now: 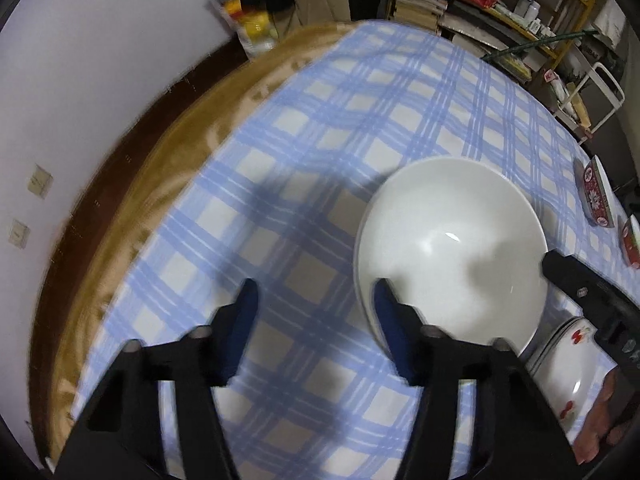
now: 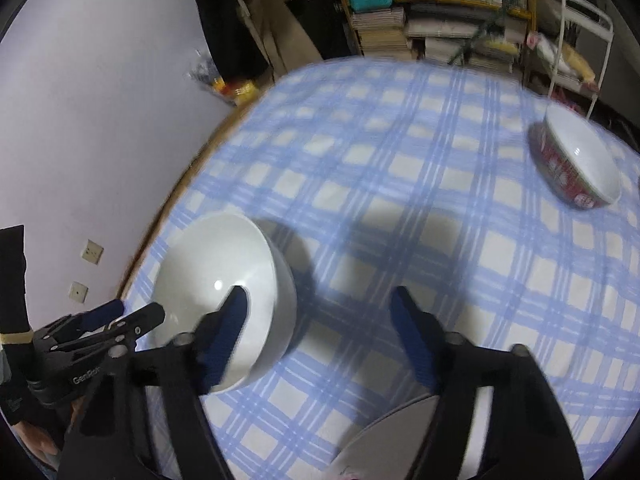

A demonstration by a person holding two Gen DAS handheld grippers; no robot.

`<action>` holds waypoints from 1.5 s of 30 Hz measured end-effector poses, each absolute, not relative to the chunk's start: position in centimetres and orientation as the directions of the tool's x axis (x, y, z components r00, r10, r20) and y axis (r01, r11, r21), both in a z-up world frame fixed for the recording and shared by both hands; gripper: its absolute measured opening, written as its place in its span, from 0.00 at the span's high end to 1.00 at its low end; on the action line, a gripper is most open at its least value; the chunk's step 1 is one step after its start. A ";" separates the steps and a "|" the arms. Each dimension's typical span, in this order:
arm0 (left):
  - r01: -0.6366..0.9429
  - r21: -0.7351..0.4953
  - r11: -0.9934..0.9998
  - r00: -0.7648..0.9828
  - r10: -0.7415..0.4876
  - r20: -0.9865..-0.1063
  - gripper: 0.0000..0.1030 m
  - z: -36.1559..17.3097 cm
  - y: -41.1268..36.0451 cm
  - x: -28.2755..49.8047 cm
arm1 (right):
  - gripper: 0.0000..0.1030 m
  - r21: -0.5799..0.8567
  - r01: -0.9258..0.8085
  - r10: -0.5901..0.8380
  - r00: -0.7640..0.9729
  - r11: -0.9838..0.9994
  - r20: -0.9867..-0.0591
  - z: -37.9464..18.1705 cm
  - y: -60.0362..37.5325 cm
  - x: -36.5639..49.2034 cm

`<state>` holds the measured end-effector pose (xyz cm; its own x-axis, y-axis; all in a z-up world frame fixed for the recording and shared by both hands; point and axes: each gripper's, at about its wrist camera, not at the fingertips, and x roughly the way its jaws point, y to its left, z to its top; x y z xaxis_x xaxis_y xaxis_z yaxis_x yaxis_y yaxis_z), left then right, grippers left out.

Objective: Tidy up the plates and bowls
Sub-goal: 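Close the left gripper on the white bowl rim while the right gripper grips it, then lift the white bowl with both grippers and carry it over the cherry plate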

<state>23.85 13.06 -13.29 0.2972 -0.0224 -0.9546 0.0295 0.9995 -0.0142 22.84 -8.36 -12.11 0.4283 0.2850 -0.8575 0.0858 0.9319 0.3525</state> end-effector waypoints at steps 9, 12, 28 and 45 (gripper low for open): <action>-0.022 -0.156 0.988 0.205 -0.148 -0.968 0.89 -15.0 11.7 24.2 | 0.84 0.408 0.014 0.377 0.353 0.913 -0.856 -13.5 -6.4 22.8; 0.020 -0.111 0.994 0.240 -0.113 -0.964 0.89 -13.5 10.2 23.9 | 0.84 0.384 -0.012 0.364 0.348 0.923 -0.864 -13.0 -6.7 22.6; 0.103 -0.084 0.991 0.282 -0.110 -0.953 0.89 -9.3 3.5 23.1 | 0.84 0.353 -0.010 0.316 0.470 0.936 -0.824 -9.0 -13.3 20.8; 0.145 -0.006 0.989 0.319 -0.053 -0.946 0.88 -13.0 -0.9 22.9 | 0.84 0.326 0.058 0.260 0.479 0.944 -0.838 -13.3 -16.2 20.7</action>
